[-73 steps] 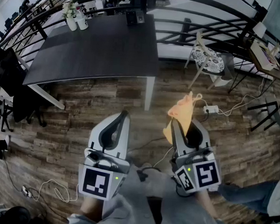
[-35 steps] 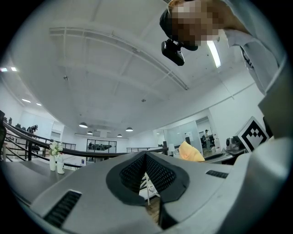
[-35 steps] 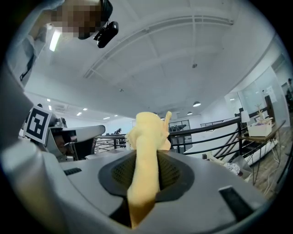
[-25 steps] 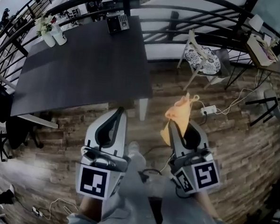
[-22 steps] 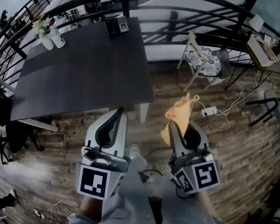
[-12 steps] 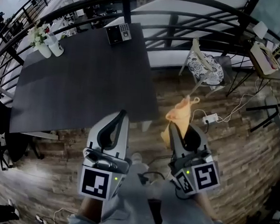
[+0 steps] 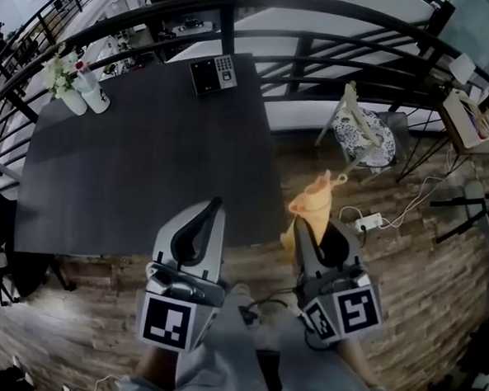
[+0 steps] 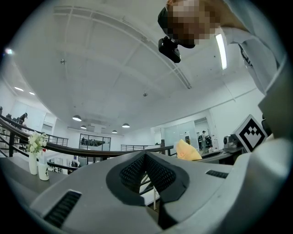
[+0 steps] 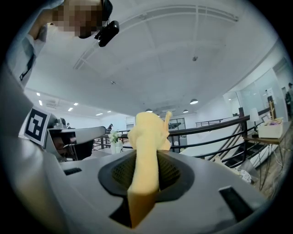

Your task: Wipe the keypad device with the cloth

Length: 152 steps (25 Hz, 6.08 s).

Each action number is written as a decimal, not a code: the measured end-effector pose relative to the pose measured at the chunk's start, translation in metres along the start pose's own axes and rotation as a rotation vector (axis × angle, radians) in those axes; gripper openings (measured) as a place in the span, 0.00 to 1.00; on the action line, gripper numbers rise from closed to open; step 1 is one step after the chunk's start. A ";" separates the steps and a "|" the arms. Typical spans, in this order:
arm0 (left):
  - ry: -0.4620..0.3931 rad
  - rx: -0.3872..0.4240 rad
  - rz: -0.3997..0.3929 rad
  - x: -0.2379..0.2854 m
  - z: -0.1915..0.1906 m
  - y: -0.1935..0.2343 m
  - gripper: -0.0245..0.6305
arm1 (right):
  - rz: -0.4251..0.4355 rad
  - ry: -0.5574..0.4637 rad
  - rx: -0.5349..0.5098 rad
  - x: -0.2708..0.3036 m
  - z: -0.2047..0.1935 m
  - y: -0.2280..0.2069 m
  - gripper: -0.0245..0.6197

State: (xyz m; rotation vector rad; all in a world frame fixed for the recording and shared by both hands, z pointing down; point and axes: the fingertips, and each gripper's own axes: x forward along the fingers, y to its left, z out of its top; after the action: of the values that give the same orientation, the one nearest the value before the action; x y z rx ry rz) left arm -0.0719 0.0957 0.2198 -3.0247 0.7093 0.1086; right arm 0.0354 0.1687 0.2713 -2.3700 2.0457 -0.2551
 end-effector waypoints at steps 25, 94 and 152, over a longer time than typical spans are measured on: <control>-0.029 0.047 0.082 0.036 0.003 0.046 0.05 | 0.017 -0.033 -0.024 0.059 0.016 -0.031 0.20; 0.143 0.031 0.573 0.214 -0.110 0.237 0.05 | 0.220 0.187 -0.242 0.560 -0.064 -0.121 0.20; 0.184 -0.057 0.691 0.205 -0.157 0.250 0.05 | 0.570 0.321 -0.424 0.571 -0.162 -0.002 0.20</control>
State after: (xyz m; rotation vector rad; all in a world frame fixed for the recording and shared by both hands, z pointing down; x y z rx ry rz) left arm 0.0095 -0.2268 0.3567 -2.7074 1.7553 -0.1386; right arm 0.0961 -0.3747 0.5010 -1.8764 3.0838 -0.2168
